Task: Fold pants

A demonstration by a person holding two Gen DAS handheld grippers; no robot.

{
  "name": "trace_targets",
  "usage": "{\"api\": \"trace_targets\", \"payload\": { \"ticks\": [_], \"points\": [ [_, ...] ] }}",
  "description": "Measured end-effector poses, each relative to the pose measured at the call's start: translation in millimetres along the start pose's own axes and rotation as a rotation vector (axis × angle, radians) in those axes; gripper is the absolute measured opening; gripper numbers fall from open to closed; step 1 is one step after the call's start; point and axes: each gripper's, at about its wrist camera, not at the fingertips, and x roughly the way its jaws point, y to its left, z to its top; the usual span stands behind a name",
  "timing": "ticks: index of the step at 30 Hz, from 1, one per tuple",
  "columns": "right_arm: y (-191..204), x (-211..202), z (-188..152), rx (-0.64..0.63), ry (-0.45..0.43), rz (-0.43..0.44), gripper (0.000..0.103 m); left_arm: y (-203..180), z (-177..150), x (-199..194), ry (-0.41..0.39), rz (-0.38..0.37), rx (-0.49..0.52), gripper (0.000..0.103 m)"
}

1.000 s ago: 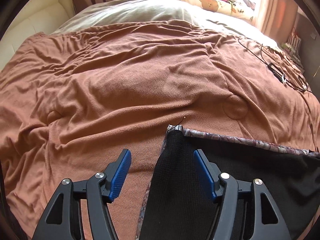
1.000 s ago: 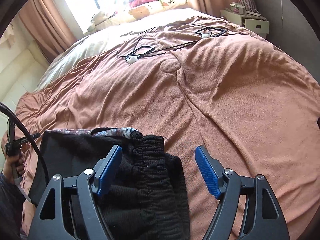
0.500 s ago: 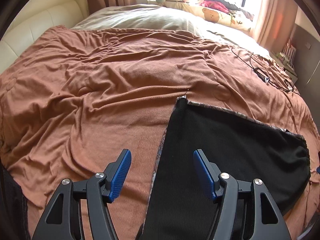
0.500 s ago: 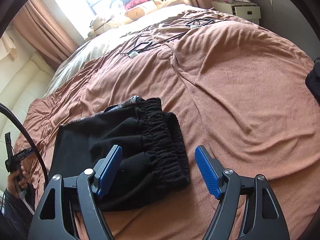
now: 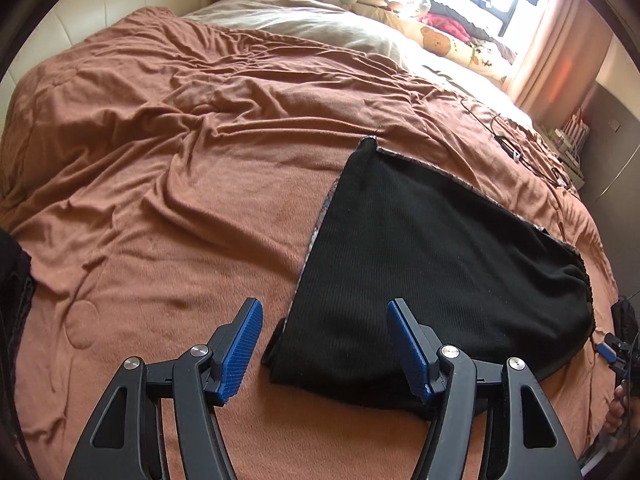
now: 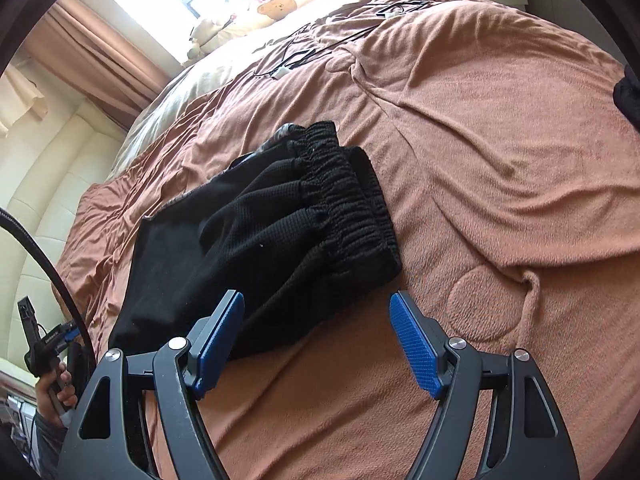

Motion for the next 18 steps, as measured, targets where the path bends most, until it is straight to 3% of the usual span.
{"api": "trace_targets", "payload": {
  "ticks": [10,18],
  "points": [
    [-12.0,24.7,-17.7,0.069,0.06,0.073,0.074,12.0,-52.6,0.4,0.033,-0.057,-0.092,0.066],
    [-15.5,42.9,-14.6,0.102,0.073,0.114,0.072,29.0,-76.7,16.2,0.071,-0.096,-0.172,0.059]
  ]
}}
